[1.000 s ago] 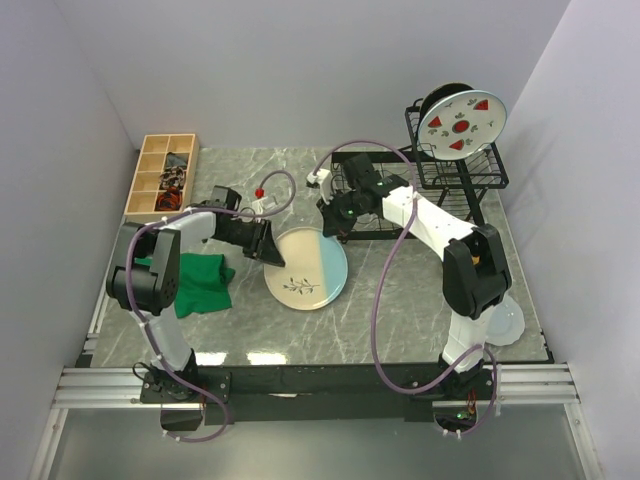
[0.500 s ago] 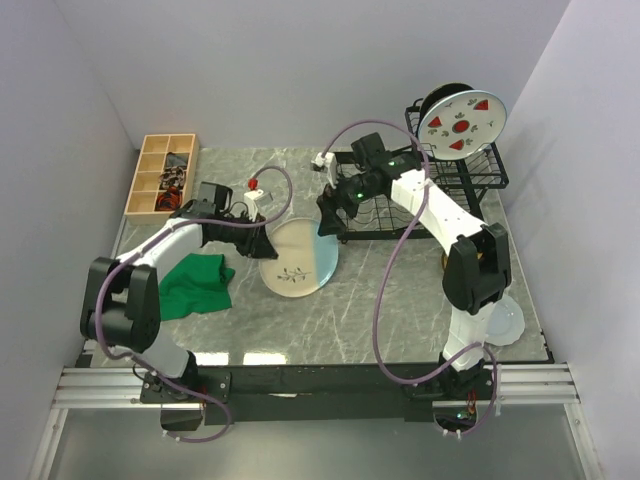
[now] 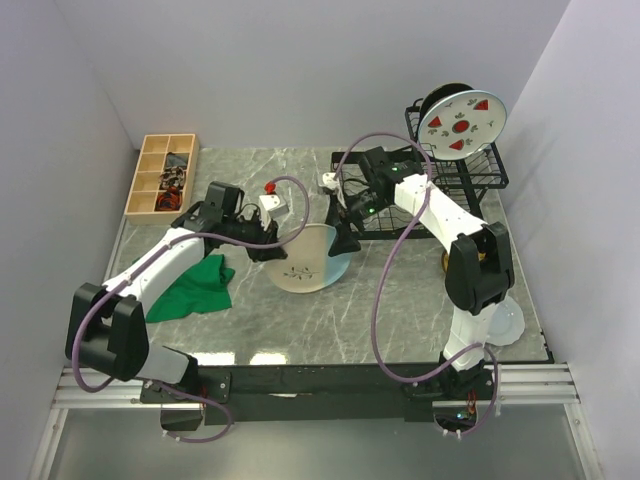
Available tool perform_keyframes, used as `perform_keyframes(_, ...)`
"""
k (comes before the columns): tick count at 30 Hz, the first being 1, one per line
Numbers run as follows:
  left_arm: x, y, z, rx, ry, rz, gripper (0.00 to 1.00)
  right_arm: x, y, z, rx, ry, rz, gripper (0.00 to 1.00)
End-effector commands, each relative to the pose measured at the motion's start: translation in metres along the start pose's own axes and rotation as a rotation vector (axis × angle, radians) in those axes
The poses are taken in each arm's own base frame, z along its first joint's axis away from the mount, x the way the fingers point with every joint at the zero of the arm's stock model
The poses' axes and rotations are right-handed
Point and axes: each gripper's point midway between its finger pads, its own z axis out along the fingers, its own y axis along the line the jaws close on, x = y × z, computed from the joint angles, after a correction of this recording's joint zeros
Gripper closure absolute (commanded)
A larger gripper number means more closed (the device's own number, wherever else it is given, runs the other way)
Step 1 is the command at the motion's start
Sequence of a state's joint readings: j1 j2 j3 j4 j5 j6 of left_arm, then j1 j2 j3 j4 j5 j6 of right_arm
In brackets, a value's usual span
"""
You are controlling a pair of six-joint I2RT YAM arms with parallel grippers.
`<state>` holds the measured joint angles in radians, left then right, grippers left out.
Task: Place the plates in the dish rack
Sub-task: Pass the plate from the left arm to the right
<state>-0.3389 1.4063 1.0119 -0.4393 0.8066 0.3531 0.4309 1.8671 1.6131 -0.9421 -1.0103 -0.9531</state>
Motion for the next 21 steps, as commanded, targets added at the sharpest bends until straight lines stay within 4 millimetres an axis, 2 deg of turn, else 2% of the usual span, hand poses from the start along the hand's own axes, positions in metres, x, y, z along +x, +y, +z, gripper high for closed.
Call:
perform_keyframes(1,-0.052,-0.013,-0.013,0.006,-0.13,0.145,0.99,-0.02,0.019,-0.008,-0.061,-0.054,-0.149,0.05)
perform_keyframes(3,-0.052,-0.012,-0.014,-0.009,-0.131,0.141,0.99,-0.022,0.027,-0.005,-0.098,-0.037,-0.17,0.1)
perform_keyframes(7,-0.055,-0.011,-0.015,-0.029,-0.148,0.147,0.99,-0.011,0.045,0.0,-0.157,0.018,-0.19,0.29)
perform_keyframes(12,-0.066,-0.013,-0.019,-0.04,-0.191,0.163,0.99,-0.007,0.053,0.006,-0.179,0.043,-0.186,0.47)
perform_keyframes(13,-0.066,-0.014,-0.018,-0.039,-0.192,0.162,0.99,-0.008,0.052,0.006,-0.172,0.041,-0.177,0.54)
perform_keyframes(15,-0.066,-0.014,-0.019,-0.041,-0.195,0.163,0.99,-0.013,0.05,0.007,-0.164,0.036,-0.18,0.63)
perform_keyframes(18,-0.067,-0.013,-0.02,-0.055,-0.205,0.167,0.99,-0.02,0.044,0.006,-0.13,0.03,-0.176,0.84)
perform_keyframes(19,-0.068,-0.012,-0.02,-0.062,-0.209,0.168,0.99,-0.023,0.042,0.004,-0.113,0.028,-0.169,0.97)
perform_keyframes(21,-0.073,-0.01,-0.022,-0.076,-0.228,0.17,0.99,-0.026,0.037,-0.001,-0.074,0.057,-0.177,1.0)
